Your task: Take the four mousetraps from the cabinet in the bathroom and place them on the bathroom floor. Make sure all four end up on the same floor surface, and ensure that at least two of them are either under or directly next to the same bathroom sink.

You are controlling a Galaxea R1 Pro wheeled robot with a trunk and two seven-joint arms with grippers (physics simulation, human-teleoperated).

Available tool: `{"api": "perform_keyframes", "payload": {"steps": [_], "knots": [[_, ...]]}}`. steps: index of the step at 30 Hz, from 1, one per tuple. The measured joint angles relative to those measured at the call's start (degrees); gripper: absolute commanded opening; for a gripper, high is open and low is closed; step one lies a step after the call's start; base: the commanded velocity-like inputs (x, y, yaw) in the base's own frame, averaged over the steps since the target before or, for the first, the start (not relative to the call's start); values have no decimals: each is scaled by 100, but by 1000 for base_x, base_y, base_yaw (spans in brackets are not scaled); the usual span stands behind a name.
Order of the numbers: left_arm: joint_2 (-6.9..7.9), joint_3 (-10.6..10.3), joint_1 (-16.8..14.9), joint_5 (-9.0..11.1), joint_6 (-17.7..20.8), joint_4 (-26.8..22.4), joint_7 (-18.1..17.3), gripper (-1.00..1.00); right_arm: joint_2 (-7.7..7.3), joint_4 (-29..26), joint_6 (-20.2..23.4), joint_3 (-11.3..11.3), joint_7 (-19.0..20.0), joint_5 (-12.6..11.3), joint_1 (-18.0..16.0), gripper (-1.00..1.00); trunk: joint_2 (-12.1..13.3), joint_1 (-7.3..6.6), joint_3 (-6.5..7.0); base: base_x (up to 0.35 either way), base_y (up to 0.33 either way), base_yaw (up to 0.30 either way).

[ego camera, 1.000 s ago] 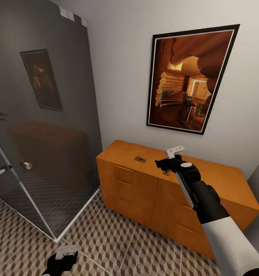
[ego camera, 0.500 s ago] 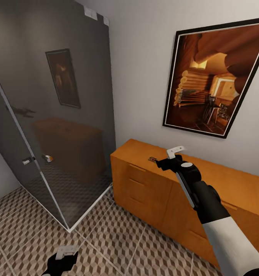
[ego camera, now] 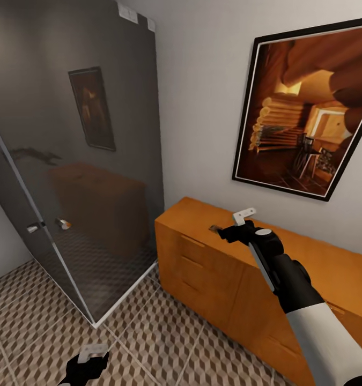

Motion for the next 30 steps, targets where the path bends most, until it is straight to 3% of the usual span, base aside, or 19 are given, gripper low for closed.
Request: {"api": "perform_keyframes", "payload": {"steps": [14, 24, 30], "knots": [[0, 0, 0, 0, 0, 0, 0, 100, -58, 204, -121, 0, 227, -3, 0, 100, 0, 0, 0, 153, -144, 1], [0, 0, 0, 0, -1, 1, 0, 100, -155, 314, -120, -9, 871, 10, 0, 100, 0, 1, 0, 90, -95, 0], [0, 0, -1, 0, -1, 1, 0, 100, -187, 316, -120, -9, 942, 15, 0, 100, 0, 2, 0, 6, -8, 0]]}}
